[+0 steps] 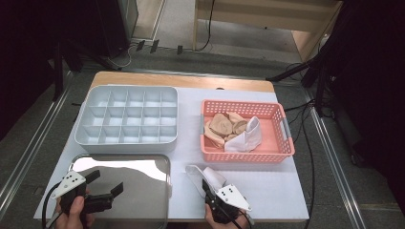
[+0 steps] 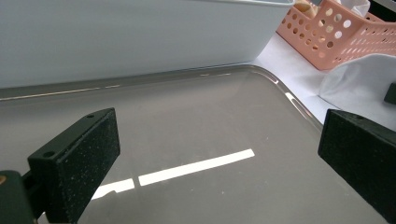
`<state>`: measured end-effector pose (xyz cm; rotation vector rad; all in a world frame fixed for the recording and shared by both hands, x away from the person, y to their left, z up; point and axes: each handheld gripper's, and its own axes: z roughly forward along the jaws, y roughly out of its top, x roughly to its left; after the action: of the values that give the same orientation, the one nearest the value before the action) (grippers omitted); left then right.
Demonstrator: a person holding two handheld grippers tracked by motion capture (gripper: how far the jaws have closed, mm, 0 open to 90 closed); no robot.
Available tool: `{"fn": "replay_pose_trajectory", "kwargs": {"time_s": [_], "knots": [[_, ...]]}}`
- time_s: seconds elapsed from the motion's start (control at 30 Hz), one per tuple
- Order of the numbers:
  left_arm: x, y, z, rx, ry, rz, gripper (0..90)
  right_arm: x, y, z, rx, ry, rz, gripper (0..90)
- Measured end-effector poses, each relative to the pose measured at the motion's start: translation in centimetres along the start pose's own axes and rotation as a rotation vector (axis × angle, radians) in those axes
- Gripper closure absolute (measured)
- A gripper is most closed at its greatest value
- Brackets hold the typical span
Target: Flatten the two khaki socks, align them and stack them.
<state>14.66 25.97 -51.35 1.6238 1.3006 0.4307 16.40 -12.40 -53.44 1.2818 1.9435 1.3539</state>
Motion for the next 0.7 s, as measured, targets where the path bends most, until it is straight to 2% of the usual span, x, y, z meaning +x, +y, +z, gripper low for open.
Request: {"fn": "replay_pose_trajectory", "kwargs": {"time_s": [0.13, 0.2, 0.27, 0.53, 0.57, 0.7], "knots": [[-0.2, 0.0, 0.1, 0.002, -0.004, 0.004, 0.0, -0.5, 0.0, 0.1, 0.049, 0.038, 0.039, 49.3], [-0.3, 0.1, 0.2, 0.001, -0.003, 0.002, 0.0, -0.7, 0.0, -0.1, 0.067, 0.020, 0.042, 39.2], [-0.4, 0.1, 0.3, 0.001, -0.009, 0.004, 0.0, -1.0, 0.0, -0.4, 0.082, 0.024, 0.057, 31.7], [-1.2, 0.5, 1.1, 0.003, -0.020, 0.009, 0.0, -2.0, 0.0, -2.4, 0.115, 0.005, 0.067, 15.9], [-1.2, 0.5, 1.1, 0.003, -0.020, 0.009, 0.0, -2.0, 0.0, -2.4, 0.115, 0.005, 0.067, 15.9], [-1.5, 0.7, 1.6, 0.002, -0.020, 0.009, 0.0, -3.4, 0.5, -4.1, 0.090, -0.009, 0.071, 14.6]]}}
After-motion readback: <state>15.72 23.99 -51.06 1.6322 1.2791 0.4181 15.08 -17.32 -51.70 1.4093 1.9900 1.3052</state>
